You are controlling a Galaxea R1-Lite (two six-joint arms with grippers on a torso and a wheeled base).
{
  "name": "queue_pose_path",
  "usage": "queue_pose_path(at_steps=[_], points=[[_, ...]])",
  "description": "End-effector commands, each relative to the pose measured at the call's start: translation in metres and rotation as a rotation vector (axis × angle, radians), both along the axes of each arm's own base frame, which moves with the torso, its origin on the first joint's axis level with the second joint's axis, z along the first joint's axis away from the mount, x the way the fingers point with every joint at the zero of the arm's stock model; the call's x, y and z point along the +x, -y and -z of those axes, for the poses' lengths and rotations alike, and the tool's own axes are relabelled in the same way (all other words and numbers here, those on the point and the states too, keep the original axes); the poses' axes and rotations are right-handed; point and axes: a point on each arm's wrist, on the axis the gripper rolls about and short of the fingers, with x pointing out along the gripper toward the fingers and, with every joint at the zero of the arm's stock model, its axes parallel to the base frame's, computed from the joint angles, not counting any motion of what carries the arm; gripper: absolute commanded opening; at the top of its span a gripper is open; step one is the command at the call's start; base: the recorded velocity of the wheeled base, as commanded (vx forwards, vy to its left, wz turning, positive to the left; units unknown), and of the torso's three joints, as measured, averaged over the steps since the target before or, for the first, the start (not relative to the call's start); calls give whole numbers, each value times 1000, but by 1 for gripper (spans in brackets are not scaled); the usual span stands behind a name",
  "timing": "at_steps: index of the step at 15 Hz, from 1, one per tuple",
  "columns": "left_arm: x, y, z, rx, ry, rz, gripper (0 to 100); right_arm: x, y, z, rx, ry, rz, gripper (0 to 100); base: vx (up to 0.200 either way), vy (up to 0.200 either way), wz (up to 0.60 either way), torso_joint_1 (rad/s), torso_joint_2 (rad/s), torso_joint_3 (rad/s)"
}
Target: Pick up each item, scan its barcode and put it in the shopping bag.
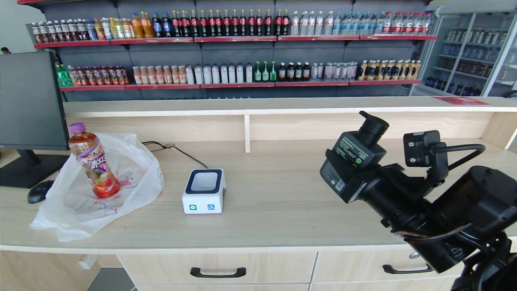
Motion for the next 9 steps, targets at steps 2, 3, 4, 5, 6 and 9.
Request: queue_pose_path(at_steps=[2, 3, 4, 5, 6, 9], points=[[0, 0, 0, 0, 1, -1, 100, -10, -5, -5, 56, -6, -72, 0, 0, 0, 0, 0, 0, 0], [0, 0, 0, 0, 1, -1, 100, -10, -5, -4, 55, -12, -94, 0, 0, 0, 0, 0, 0, 0], [0, 0, 0, 0, 1, -1, 100, -13, -4, 1, 45, -33, -148, 0, 0, 0, 0, 0, 0, 0], [0, 0, 0, 0, 1, -1, 100, -15, -4, 3, 36, -40, -172, 0, 0, 0, 0, 0, 0, 0], [0, 0, 0, 0, 1, 1, 100, -19, -4, 5, 24, -45, -239, 0, 0, 0, 0, 0, 0, 0], [0, 0, 0, 0, 1, -1, 100, -27, -7, -1, 66, -53, -364, 0, 0, 0, 0, 0, 0, 0]])
